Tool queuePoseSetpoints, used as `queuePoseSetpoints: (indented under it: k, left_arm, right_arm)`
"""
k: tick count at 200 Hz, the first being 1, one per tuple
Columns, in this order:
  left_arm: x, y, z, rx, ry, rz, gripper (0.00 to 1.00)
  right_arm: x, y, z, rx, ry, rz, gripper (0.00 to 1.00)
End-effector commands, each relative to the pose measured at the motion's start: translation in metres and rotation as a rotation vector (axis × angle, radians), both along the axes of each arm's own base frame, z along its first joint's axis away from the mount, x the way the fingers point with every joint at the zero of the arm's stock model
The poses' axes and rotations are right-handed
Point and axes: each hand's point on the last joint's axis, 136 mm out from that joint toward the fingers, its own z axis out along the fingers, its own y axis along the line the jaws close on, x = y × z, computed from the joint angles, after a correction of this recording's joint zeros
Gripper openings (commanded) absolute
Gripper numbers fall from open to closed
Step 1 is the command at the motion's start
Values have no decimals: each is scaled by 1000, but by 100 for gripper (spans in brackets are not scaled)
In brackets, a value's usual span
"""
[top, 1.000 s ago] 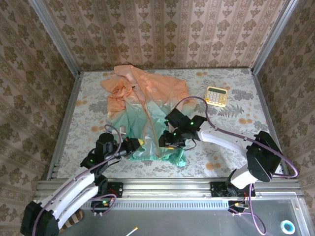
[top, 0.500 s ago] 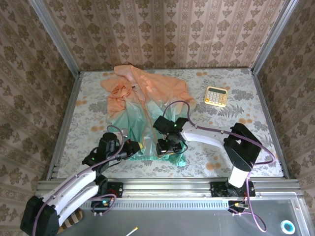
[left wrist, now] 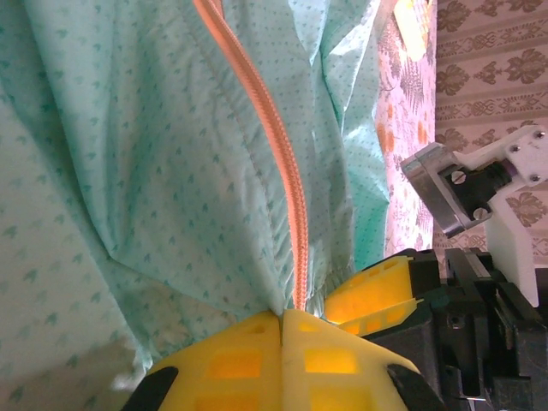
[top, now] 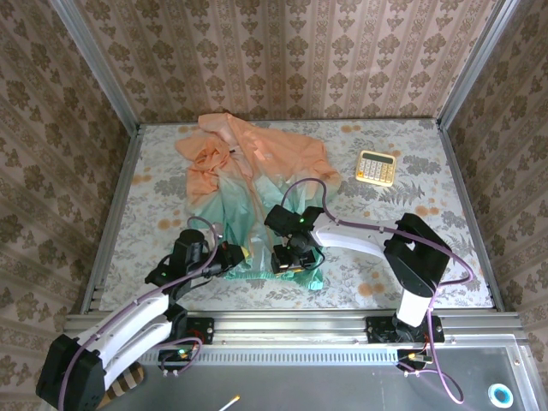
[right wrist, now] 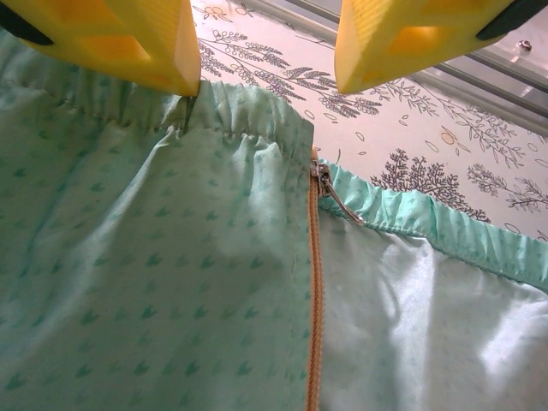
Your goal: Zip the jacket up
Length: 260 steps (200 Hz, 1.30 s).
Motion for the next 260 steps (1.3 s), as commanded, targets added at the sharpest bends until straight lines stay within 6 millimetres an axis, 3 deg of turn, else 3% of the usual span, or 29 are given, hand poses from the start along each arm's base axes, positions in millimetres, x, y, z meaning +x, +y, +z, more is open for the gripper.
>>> queuePoseSetpoints:
  k: [1,70,152,216,242,260]
  left_arm:
    - [1,0,0,-7,-29,-14,0]
    - [1,0,0,-3,-29,-15,0]
    - [0,1,-3,-1,-15,-15,0]
    - [-1,3,-3,-1,-14,-7,0]
    - [-3,4,-5,-3,-10,-6,0]
    - [-5,4,-5,-8,-8,-9,0]
  right_arm:
    - [0,1,4,-19,-2,0,42]
    - [18,-6,26,-151,-136,73,31]
    - [8,-1,-4,-241,-74,150,41]
    - [1,1,-27,-243,-38,157,42]
    - [0,1,-32,-230,-43,145,18]
    - [3,0,-25,-214,-77,135,7]
